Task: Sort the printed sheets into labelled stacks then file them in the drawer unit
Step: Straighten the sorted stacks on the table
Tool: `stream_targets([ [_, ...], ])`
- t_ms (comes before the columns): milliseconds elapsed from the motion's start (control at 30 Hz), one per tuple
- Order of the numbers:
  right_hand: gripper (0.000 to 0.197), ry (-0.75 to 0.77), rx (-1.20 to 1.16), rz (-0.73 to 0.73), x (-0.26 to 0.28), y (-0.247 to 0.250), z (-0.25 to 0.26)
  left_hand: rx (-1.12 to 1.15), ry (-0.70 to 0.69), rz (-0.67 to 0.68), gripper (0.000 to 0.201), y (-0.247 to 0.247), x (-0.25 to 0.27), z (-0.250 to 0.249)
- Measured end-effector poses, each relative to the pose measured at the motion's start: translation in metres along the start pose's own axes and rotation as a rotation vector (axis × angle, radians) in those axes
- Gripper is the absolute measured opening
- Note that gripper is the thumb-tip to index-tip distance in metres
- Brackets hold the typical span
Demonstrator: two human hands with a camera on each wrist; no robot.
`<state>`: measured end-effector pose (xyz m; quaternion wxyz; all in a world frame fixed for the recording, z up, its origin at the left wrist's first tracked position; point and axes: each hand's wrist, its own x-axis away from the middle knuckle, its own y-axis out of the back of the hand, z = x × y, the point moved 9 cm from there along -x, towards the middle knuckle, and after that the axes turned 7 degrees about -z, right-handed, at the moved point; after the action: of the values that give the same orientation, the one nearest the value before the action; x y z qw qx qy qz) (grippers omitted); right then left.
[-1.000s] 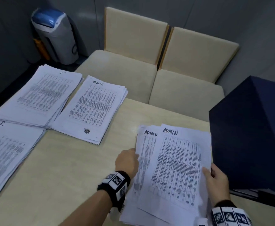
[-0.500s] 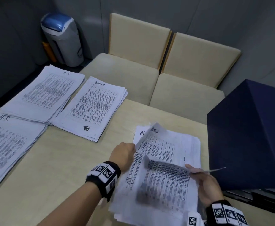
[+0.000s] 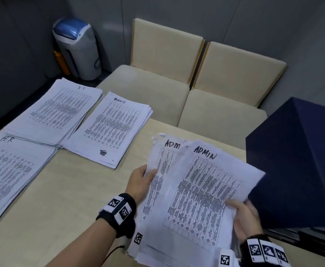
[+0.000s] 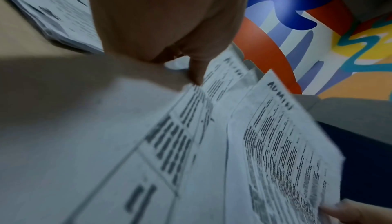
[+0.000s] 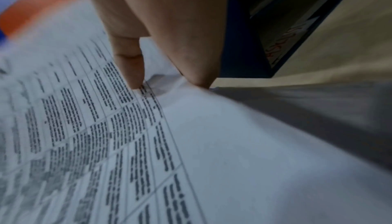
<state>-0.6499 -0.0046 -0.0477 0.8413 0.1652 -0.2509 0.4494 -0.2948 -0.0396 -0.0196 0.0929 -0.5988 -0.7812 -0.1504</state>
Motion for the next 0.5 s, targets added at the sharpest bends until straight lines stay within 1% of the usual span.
stream_targets([
  [67,0.042,-0.027,-0.008,0.016,0.0,0.0,-0.002,-0.044,0.036,0.003,0.023,-0.001,-0.003,0.006],
  [133,0.037,-0.027,-0.002,0.053,0.004,-0.003,-0.004,-0.05,0.058,0.008,0.033,-0.003,-0.004,0.007],
  [200,0.037,-0.027,0.002,0.1,0.008,-0.009,-0.004,-0.045,0.067,-0.007,0.034,-0.006,-0.003,0.004],
  [233,0.039,-0.031,-0.005,0.118,0.01,-0.012,-0.005,-0.026,0.077,-0.001,0.03,-0.01,-0.002,0.004],
  [267,0.037,-0.034,0.009,0.14,0.01,-0.016,-0.007,0.006,0.097,0.027,0.026,-0.015,0.002,0.003],
  [300,0.032,-0.042,0.024,0.144,0.011,-0.018,-0.009,0.018,0.127,0.069,0.026,-0.022,0.006,0.004],
  [367,0.021,-0.019,0.054,0.135,0.011,-0.022,-0.009,0.02,0.176,0.134,0.033,-0.033,0.009,0.008],
  [400,0.02,-0.003,0.073,0.127,0.013,-0.023,-0.008,0.008,0.176,0.128,0.034,-0.034,0.008,0.01],
  [433,0.022,0.016,0.089,0.111,0.016,-0.023,-0.006,-0.053,0.138,0.071,0.033,-0.031,0.004,0.011],
  [467,0.023,0.03,0.102,0.084,0.017,-0.021,-0.004,-0.161,0.079,-0.038,0.028,-0.022,-0.004,0.013],
  [500,0.024,0.037,0.1,0.06,0.016,-0.019,-0.003,-0.306,0.032,-0.157,0.017,-0.011,-0.008,0.013],
])
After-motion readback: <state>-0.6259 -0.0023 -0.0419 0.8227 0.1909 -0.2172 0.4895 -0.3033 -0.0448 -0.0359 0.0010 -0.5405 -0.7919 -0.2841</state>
